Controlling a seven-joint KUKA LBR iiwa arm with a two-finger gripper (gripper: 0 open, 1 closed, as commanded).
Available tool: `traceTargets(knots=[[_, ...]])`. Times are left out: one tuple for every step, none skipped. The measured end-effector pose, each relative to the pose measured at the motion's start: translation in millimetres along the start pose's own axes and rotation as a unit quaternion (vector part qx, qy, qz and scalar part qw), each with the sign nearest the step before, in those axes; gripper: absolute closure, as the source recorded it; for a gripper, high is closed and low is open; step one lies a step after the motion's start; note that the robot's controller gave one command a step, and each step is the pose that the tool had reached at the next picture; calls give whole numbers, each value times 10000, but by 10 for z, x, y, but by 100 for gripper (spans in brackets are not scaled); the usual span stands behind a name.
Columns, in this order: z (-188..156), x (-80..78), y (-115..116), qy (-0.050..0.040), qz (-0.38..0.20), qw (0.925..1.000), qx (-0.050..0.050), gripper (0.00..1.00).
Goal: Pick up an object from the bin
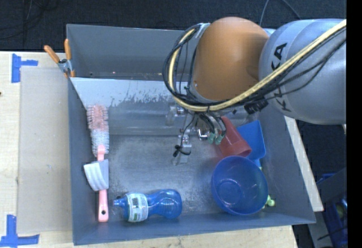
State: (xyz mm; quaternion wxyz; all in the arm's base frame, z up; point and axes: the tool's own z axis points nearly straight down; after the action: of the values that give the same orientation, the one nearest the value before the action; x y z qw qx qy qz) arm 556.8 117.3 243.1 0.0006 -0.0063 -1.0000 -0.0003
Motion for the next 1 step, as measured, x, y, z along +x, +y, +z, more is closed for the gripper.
traceTargets(knots=[[0,0,0,0,0,10000,0,0]])
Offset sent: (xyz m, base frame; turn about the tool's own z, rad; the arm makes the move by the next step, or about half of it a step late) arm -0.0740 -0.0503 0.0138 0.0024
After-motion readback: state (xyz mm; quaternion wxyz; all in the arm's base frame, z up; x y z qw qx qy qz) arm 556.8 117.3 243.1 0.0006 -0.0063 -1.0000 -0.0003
